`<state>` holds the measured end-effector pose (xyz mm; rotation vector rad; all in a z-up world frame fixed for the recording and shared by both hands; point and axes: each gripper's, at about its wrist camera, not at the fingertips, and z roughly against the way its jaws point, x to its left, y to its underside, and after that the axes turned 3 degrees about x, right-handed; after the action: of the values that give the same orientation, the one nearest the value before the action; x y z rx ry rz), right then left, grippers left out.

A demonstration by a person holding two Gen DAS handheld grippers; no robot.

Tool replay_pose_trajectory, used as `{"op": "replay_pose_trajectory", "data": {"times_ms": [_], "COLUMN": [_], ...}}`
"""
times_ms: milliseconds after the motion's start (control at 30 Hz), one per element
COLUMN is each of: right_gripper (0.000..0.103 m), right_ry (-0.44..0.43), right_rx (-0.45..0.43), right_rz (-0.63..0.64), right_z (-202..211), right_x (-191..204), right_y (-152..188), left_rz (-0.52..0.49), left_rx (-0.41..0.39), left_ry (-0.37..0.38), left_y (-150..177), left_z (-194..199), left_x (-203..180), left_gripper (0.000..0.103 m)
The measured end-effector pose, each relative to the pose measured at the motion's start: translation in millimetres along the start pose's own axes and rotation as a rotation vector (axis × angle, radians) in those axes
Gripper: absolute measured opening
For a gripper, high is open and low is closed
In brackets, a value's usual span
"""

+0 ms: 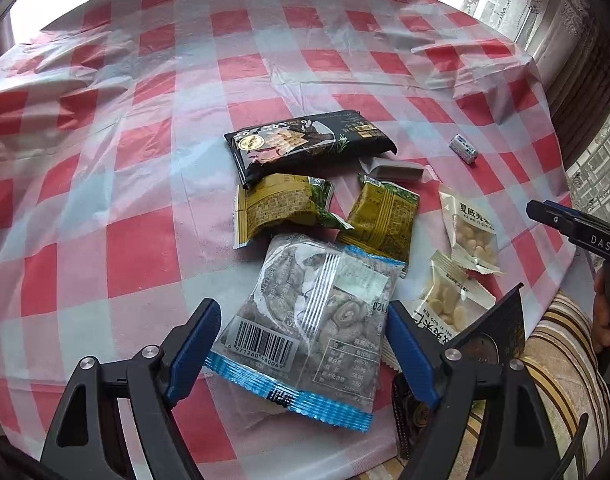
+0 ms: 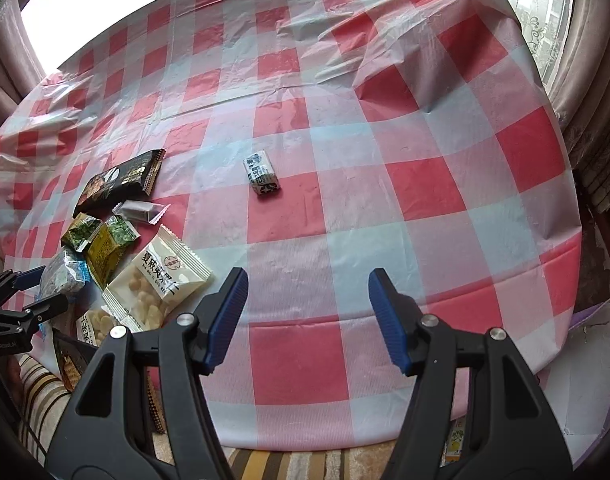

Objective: Organize snacks
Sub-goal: 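Move both tools back over the snack pile on the table, then grasp the small white candy with the right gripper while the left gripper grasps the clear nut bag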

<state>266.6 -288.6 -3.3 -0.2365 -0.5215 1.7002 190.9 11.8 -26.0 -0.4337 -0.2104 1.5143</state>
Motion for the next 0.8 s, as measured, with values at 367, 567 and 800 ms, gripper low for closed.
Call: {"op": "replay_pose_trajectory", "data": {"times_ms": [367,567,800], "right_gripper": [0.066,0.066,0.061], "right_ry": [0.006,0.020,0.048], "right_rx": [-0.024,-0.034,-0.032], "right_rz": [0.034,0.068,0.076], "right_z": [-34,-52,-68], "right_x": [18,30,33], "right_y": [-38,-54,-63], "left_rz": [0.004,0.024,0.102], "left_rx": [-0.027,-0.052,-0.093], "left_ry": [0.013,0.024,0.018], "left_y": [-2,1,7], "left_z": [-8,-6,0], "left_x": [1,5,16], "left_gripper": [0.073,0.070,0.068]}}
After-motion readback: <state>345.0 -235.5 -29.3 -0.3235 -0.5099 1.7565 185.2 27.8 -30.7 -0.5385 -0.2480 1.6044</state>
